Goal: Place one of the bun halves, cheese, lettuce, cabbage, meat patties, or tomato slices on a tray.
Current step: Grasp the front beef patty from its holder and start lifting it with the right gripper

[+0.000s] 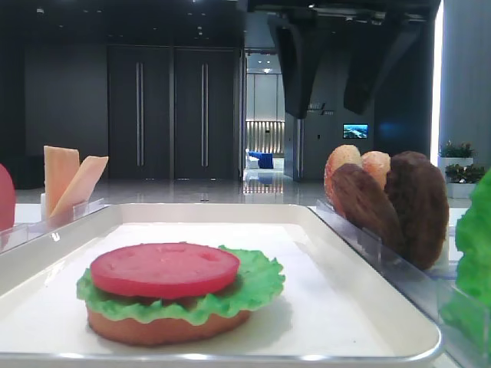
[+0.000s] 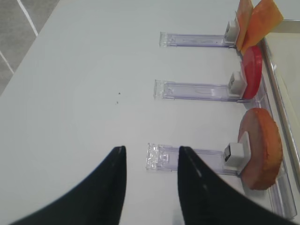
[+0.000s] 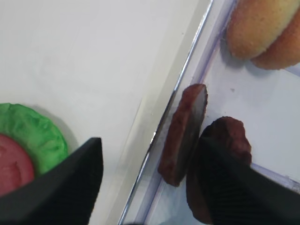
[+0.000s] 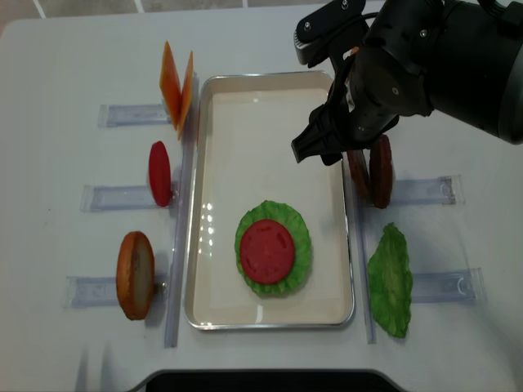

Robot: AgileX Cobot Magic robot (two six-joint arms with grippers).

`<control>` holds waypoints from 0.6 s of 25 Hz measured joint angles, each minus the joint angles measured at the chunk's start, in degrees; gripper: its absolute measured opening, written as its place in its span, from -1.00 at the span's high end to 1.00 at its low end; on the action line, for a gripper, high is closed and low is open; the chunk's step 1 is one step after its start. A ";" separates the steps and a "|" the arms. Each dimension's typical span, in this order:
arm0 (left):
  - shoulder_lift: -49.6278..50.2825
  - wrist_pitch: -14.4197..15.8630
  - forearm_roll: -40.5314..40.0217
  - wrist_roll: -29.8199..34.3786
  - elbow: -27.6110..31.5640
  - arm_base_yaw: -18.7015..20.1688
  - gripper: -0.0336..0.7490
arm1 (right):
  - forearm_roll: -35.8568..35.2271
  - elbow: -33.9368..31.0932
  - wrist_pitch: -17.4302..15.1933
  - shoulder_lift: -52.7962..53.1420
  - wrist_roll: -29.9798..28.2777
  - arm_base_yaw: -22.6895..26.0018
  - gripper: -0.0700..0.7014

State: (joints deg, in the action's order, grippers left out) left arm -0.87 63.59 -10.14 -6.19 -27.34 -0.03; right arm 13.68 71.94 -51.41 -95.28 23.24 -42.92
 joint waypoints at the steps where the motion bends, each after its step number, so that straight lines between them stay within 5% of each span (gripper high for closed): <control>1: 0.00 0.00 0.00 0.00 0.00 0.00 0.19 | 0.07 0.00 0.37 0.00 0.12 0.00 -0.28; 15: 0.00 0.00 -0.19 0.00 0.00 0.00 0.19 | 2.53 0.00 -0.17 0.00 2.02 0.00 -0.28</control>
State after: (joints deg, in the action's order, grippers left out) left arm -0.87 63.59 -10.32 -6.19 -27.34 -0.03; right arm 16.21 71.94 -51.58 -95.28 25.26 -42.92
